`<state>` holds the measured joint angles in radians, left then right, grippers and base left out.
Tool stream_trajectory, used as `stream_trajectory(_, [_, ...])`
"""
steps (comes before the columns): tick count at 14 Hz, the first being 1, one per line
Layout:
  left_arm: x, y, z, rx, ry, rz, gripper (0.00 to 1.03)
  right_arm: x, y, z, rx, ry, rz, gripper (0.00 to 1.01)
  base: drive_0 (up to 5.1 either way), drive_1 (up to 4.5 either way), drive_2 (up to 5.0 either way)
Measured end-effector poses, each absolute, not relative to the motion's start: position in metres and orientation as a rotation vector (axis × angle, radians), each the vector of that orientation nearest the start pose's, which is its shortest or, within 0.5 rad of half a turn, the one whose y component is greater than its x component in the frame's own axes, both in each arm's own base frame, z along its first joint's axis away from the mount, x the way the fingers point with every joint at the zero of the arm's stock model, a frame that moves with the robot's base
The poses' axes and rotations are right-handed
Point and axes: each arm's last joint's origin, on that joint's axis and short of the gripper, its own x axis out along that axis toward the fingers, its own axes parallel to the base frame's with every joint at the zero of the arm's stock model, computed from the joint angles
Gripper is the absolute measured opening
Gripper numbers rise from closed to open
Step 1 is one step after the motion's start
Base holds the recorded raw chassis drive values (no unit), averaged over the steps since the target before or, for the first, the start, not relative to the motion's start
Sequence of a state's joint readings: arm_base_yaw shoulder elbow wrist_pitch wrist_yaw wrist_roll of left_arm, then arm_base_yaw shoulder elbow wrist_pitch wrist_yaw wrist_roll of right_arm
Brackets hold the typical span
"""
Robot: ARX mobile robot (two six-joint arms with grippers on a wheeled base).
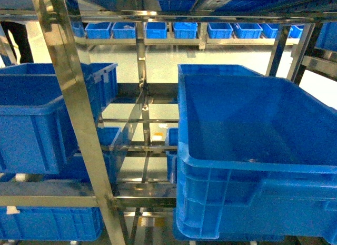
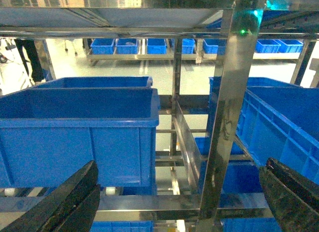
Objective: Pick red block from blue box to shelf
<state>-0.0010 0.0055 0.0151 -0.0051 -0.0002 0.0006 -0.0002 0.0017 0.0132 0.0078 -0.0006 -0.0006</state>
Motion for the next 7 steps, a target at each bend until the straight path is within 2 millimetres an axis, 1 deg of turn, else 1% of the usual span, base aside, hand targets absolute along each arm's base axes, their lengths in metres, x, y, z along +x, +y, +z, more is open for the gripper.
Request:
stream_trajectory(4, [0.0971,-0.0001,0.1678,0.001,-0.006,0.000,0.98,0.0972,0.0000,0.1671,-0.001,-0.004,0.000,0.02,0.0,0.00,0.0])
stream_trajectory(5, [0.0971,-0.0001,0.1678,0.001,-0.006,0.000,0.98,0.0972,0.0000,0.1671,-0.001,-0.004,0.000,0.04,0.0,0.00,0.0])
stream_trajectory(7, [0.0971,-0.0001,0.1678,0.001,-0.005,0.000,0.98,0.0972,0.0000,0.1671,-0.001,-0.004,0.000,0.29,0.0,0.00,0.0])
